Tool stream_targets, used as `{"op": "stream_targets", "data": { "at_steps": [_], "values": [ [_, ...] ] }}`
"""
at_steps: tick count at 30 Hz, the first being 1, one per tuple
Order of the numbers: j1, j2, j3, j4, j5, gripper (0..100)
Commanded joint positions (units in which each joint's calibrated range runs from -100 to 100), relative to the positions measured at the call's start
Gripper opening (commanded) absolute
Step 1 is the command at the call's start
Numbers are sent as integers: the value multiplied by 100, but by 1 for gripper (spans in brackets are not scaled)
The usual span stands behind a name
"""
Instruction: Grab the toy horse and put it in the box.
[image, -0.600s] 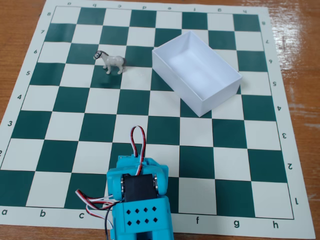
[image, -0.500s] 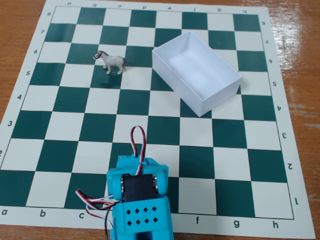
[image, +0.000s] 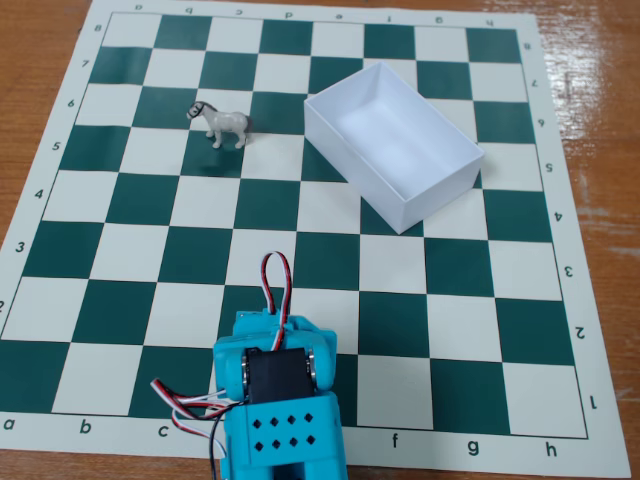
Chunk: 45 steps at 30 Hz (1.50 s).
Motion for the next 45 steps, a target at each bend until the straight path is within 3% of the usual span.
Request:
{"op": "stream_targets", "data": {
  "at_steps": [1,23,29,31,34,36,40,45],
  "values": [
    [39,-41,36,17,3,0],
    [-232,-41,36,17,13,0],
    [-40,-41,-210,-573,17,0],
    [3,154,-555,-1196,-66,0],
    [75,1233,-1457,-2442,-652,3],
    [110,2110,-2394,-2624,-1023,5],
    [125,4021,-4816,-2176,-2156,6],
    [210,6216,-7756,-722,-3719,13]
  ]
}}
